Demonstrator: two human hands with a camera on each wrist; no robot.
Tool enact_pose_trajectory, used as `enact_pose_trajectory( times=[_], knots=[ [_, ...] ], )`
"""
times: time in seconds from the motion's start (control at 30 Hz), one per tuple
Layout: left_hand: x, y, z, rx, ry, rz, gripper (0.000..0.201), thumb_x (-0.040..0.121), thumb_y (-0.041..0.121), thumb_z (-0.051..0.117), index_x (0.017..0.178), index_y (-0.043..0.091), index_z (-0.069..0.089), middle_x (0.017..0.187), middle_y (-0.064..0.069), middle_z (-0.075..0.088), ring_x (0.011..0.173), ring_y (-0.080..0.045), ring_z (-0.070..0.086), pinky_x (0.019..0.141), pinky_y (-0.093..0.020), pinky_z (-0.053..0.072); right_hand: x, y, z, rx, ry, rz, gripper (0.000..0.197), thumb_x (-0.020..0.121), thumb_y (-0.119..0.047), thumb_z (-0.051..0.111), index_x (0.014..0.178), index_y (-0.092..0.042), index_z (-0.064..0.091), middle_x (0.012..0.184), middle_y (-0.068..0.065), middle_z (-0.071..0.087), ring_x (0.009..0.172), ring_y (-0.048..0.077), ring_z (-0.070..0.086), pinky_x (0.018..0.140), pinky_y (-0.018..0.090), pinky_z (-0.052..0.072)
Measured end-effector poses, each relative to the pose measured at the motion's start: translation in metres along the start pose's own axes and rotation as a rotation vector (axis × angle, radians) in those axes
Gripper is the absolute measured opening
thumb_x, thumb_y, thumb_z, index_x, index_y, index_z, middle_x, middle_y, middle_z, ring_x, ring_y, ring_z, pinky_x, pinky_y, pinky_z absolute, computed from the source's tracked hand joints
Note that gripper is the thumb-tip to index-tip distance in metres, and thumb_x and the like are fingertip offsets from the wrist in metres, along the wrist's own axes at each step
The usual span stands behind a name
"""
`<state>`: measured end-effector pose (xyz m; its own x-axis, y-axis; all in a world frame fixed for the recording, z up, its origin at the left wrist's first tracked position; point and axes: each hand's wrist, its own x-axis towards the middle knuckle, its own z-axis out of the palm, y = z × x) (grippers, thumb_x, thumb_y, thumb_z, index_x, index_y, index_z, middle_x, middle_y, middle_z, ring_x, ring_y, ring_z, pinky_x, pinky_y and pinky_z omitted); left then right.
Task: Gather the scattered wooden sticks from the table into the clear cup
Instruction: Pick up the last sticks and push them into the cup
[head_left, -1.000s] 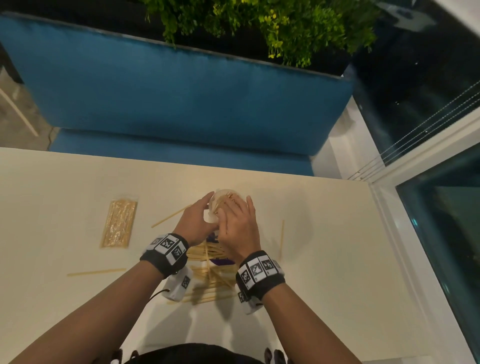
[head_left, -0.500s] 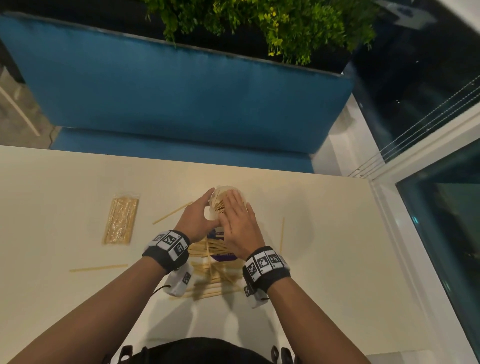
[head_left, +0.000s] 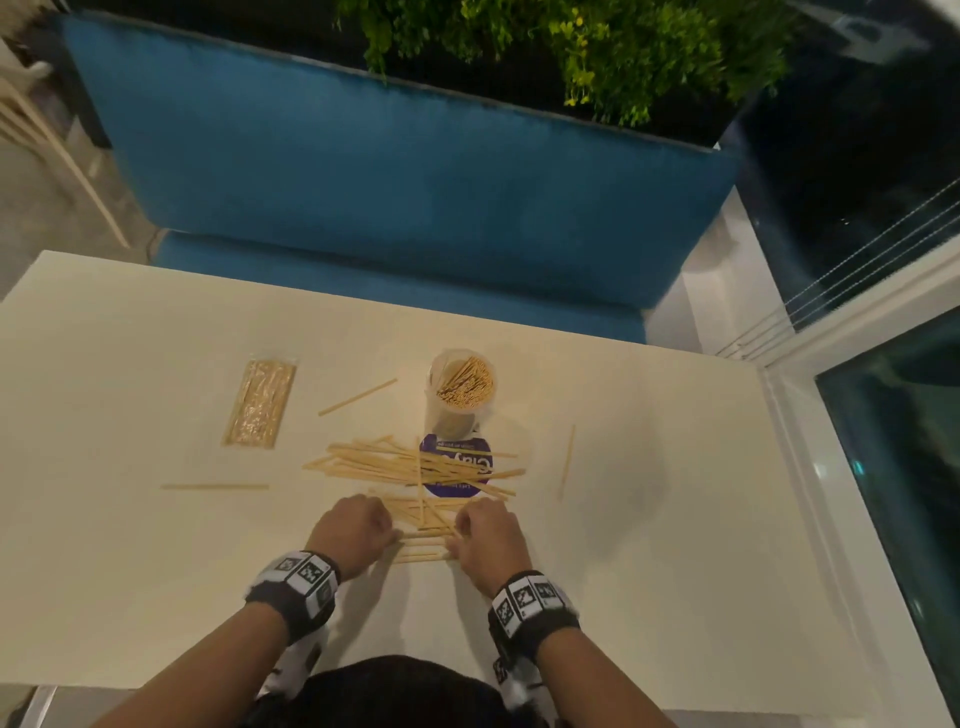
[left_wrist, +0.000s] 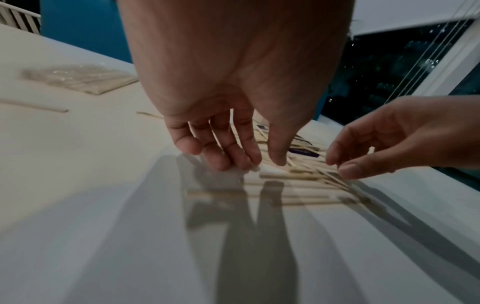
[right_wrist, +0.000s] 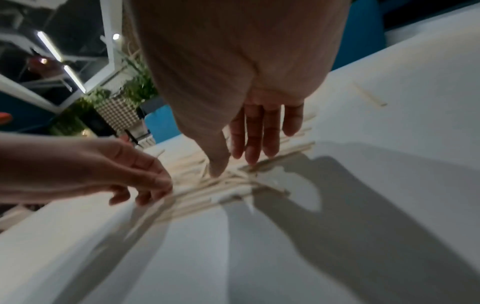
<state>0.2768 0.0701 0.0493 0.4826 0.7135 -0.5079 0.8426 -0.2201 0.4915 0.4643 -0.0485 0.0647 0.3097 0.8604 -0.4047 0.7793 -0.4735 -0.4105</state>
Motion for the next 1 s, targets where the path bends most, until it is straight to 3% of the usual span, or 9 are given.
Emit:
enact_pose_trajectory(
  times=[0.13, 0.23, 0.4, 0.57, 0.73, 0.87, 1.0],
  knots=[
    [-0.004, 0.002, 0.012, -0.023, 0.069, 0.032, 0.007, 0.085, 0.031, 0.066, 0.085, 0.024, 0.065, 0.09, 0.001, 0.065, 0.087, -0.022, 0.064, 0.08, -0.038, 0.053, -0.001, 0.001, 0.013, -0.065, 0.001, -0.026, 0.012, 0.098, -0.026, 0.065, 0.109, -0.02, 0.063, 0.115, -0.002, 0.058, 0.107, 0.019, 0.052, 0.1, 0.035, 0.044],
    [0.001, 0.003, 0.011, -0.044, 0.134, 0.047, 0.011, 0.089, 0.026, 0.06, 0.09, 0.018, 0.068, 0.092, -0.003, 0.068, 0.088, -0.025, 0.064, 0.08, -0.04, 0.054, 0.003, -0.001, 0.014, -0.061, 0.041, -0.028, 0.006, 0.098, -0.022, 0.064, 0.103, -0.02, 0.063, 0.111, -0.002, 0.06, 0.103, 0.019, 0.054, 0.098, 0.037, 0.044],
    [0.001, -0.005, 0.003, -0.045, 0.166, 0.046, 0.015, 0.094, 0.031, 0.058, 0.092, 0.02, 0.068, 0.089, 0.0, 0.069, 0.084, -0.021, 0.063, 0.078, -0.038, 0.054, 0.022, -0.015, 0.003, 0.056, 0.157, 0.064, 0.005, 0.094, -0.02, 0.065, 0.09, -0.018, 0.067, 0.103, -0.002, 0.062, 0.099, 0.019, 0.057, 0.094, 0.039, 0.05],
    [-0.005, -0.022, -0.003, -0.036, 0.116, 0.091, 0.018, 0.088, 0.045, 0.065, 0.087, 0.026, 0.067, 0.085, 0.007, 0.063, 0.08, -0.014, 0.06, 0.076, -0.035, 0.053, 0.054, -0.039, 0.011, 0.2, 0.157, 0.132, 0.012, 0.091, -0.025, 0.073, 0.084, -0.018, 0.066, 0.099, -0.001, 0.063, 0.096, 0.021, 0.06, 0.092, 0.043, 0.054],
    [-0.005, -0.036, -0.005, 0.088, 0.029, 0.206, 0.031, 0.081, 0.057, 0.071, 0.095, 0.03, 0.065, 0.098, 0.008, 0.06, 0.095, -0.014, 0.054, 0.086, -0.032, 0.048, 0.074, -0.054, 0.028, -0.036, 0.11, 0.154, 0.03, 0.09, -0.046, 0.069, 0.097, -0.017, 0.071, 0.11, 0.001, 0.066, 0.109, 0.025, 0.06, 0.102, 0.047, 0.045],
    [-0.002, -0.04, -0.009, 0.209, 0.002, 0.267, 0.039, 0.077, 0.057, 0.075, 0.103, 0.03, 0.064, 0.106, 0.008, 0.058, 0.101, -0.016, 0.051, 0.089, -0.034, 0.045, 0.071, -0.056, 0.029, -0.164, 0.088, 0.099, 0.027, 0.097, -0.042, 0.061, 0.104, -0.017, 0.069, 0.117, 0.003, 0.066, 0.113, 0.027, 0.058, 0.107, 0.051, 0.039],
    [0.002, -0.045, -0.01, 0.246, 0.041, 0.282, 0.034, 0.078, 0.051, 0.075, 0.099, 0.028, 0.065, 0.105, 0.006, 0.059, 0.103, -0.019, 0.053, 0.088, -0.034, 0.044, 0.053, -0.046, 0.025, -0.251, 0.089, -0.057, 0.017, 0.097, -0.038, 0.063, 0.1, -0.022, 0.067, 0.119, 0.0, 0.061, 0.12, 0.024, 0.05, 0.108, 0.045, 0.038]
  ],
)
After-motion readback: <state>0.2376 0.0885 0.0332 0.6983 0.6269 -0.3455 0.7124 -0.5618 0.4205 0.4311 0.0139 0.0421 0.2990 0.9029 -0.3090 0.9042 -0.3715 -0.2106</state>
